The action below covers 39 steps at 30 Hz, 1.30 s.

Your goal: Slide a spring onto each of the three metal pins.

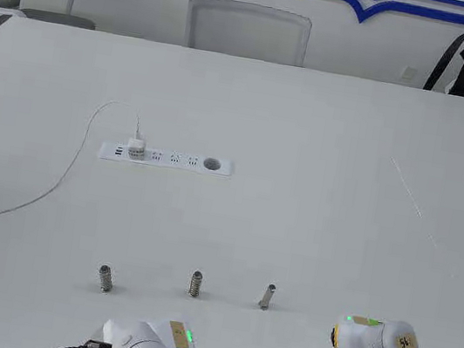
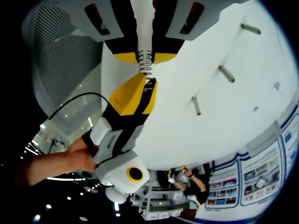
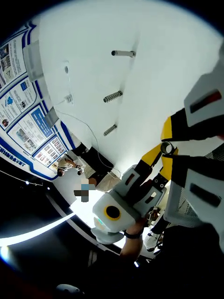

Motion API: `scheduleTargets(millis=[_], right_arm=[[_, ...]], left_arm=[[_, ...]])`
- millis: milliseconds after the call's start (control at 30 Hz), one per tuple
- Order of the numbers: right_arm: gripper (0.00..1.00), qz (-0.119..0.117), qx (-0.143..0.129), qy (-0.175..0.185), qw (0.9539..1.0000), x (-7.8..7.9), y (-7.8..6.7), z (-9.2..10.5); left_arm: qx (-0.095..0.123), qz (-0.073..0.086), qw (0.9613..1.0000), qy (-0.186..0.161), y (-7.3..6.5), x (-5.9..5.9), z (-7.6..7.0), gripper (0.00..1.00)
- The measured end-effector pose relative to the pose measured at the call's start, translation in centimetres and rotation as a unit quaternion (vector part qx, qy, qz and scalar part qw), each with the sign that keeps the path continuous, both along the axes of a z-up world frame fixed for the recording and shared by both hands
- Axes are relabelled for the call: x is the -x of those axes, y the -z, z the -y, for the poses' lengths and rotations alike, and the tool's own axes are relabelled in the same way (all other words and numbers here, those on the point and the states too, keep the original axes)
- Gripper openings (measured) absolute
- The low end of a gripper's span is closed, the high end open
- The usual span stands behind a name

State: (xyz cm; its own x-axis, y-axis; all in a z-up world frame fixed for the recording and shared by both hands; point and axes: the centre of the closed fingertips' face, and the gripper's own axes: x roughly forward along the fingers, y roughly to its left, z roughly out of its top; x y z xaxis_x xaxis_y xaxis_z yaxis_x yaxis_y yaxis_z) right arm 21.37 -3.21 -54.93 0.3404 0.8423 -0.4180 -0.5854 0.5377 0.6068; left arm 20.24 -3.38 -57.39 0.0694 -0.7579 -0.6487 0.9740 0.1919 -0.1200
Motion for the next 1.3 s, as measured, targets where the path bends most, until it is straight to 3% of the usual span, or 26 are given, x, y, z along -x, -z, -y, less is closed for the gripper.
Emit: scheduleTargets(millis=[100,333,467,700,1000,1200,1300], right_arm=[[0.12,0.009,0.01,-0.007,0.9999,-0.1,-0.4,0.0],[0.12,0.029,0.042,-0.031,0.9982,-0.2,-1.1,0.0],[0.12,0.048,0.076,-0.053,0.9945,-0.2,-1.3,0.0],[0.15,0.072,0.121,-0.102,0.9848,-0.1,-1.7,0.0],[0.15,0.084,0.139,-0.145,0.9761,0.1,-2.2,0.2],[0.16,0.093,0.167,-0.195,0.9621,0.8,-1.8,0.2],[0.16,0.098,0.173,-0.21,0.9574,0.8,-2.0,0.1]], left_arm=[[0.008,-0.007,0.9999,0.001,-0.2,-0.1,0.3,0.1],[0.021,0.004,0.9997,0.01,-1.0,-0.3,0.5,0.1],[0.028,0.013,0.9994,0.017,-1.2,-0.7,0.7,0.1],[0.051,0.033,0.9977,0.03,-2.6,-1.0,1.4,0.1],[0.056,0.038,0.9961,0.057,-2.8,-0.1,1.8,0.1],[0.061,0.041,0.9953,0.063,-3.1,0.1,2.0,0.1],[0.064,0.044,0.9946,0.069,-3.3,0.3,2.1,0.1]])
